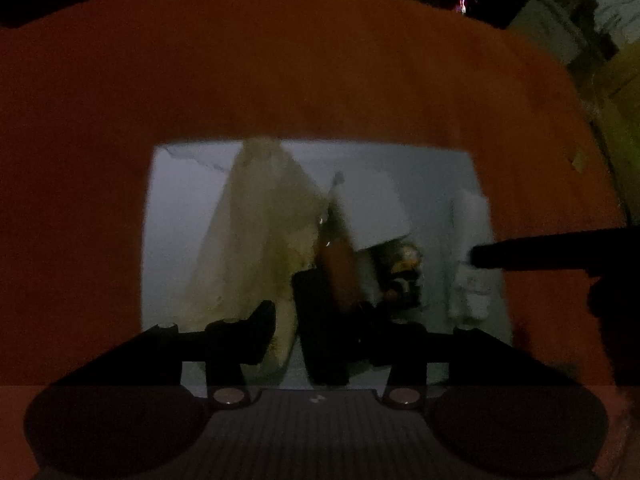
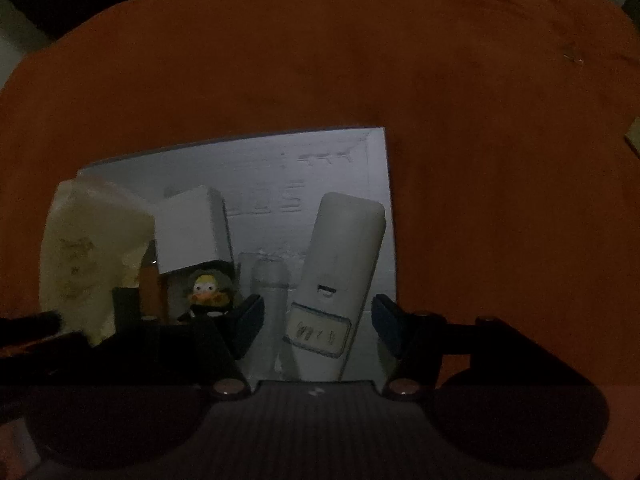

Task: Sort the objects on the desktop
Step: 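Lower the right tool onto the white remote control and close it, then lift the white remote control with the right tool toward the box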

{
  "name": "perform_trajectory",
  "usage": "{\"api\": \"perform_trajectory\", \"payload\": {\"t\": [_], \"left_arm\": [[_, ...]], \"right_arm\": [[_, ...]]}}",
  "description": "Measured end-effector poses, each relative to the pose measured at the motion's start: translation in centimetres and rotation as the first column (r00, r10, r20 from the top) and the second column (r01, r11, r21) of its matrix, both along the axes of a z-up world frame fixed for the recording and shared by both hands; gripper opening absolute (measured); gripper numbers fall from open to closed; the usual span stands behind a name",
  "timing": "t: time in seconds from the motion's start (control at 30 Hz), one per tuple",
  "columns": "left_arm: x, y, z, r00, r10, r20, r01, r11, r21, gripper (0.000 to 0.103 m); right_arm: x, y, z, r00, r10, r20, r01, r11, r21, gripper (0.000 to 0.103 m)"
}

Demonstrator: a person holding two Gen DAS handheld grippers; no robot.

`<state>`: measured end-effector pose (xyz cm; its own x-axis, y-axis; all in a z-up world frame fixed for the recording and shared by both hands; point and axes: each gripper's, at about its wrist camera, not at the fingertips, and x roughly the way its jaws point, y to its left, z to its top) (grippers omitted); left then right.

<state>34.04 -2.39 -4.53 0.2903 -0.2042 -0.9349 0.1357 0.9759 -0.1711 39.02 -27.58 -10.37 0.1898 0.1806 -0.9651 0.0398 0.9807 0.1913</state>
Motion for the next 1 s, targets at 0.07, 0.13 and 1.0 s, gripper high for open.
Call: {"api": "perform_trajectory", "payload": {"t": [0.07, 0.13, 1.0], "left_arm": [[-0.6, -0.4, 0.8, 0.999, -0.038, 0.013, 0.038, 0.999, -0.006, 0.042], [-0.7, -1.2, 0.3, 0.998, -0.061, 0.002, 0.061, 0.998, 0.02, 0.039], [1.5, -1.7, -6.9, 0.995, -0.039, -0.094, 0.045, 0.997, 0.061, 0.023]], "right_arm": [[0.1, 0.0, -0.3, 1.0, -0.014, 0.0, 0.014, 1.0, -0.014, 0.059], [0.4, 0.1, -0.4, 1.0, -0.024, -0.002, 0.024, 0.999, -0.028, 0.057], [1.6, 1.5, -3.0, 0.999, -0.006, -0.044, 0.001, 0.992, -0.13, 0.052]]}}
